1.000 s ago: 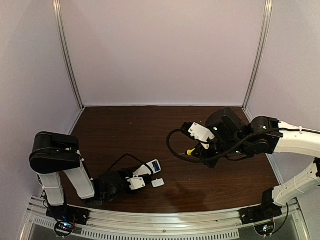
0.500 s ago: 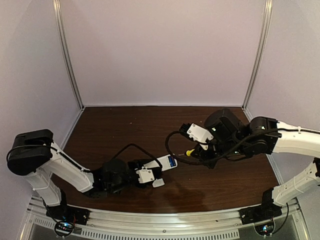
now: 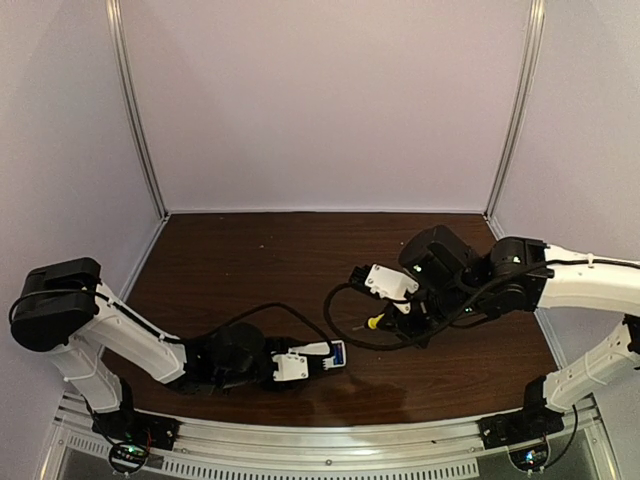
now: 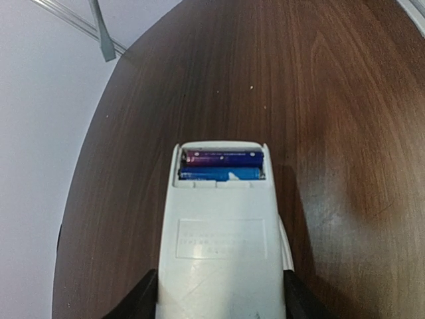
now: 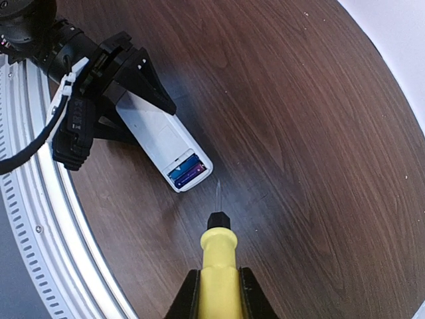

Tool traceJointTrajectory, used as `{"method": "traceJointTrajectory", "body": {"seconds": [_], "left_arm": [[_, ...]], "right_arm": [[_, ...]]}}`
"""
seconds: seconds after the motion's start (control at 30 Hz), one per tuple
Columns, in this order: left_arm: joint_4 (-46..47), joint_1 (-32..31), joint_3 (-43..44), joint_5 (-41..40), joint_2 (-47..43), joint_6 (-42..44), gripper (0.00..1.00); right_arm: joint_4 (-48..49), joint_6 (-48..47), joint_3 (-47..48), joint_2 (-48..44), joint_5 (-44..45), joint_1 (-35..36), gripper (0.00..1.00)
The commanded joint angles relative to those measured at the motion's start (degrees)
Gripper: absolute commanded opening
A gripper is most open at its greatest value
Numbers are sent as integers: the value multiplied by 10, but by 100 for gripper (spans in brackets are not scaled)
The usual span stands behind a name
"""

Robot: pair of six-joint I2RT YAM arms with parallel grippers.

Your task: Unload the batteries from the remote control

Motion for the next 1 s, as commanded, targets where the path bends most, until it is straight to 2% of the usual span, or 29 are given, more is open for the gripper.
{"method": "traceJointTrajectory", "body": {"seconds": [0.0, 0.6, 0.97], "left_arm": [[16, -3, 3, 7, -6, -5, 0], [31, -3, -9, -11, 2, 10, 0], [30, -3, -2, -24, 25, 18, 0]], "right_arm": [[-6, -9, 12, 18, 2, 15, 0], [94, -21, -25, 75, 17, 27, 0], [119, -22, -42, 103, 16, 27, 0]]}}
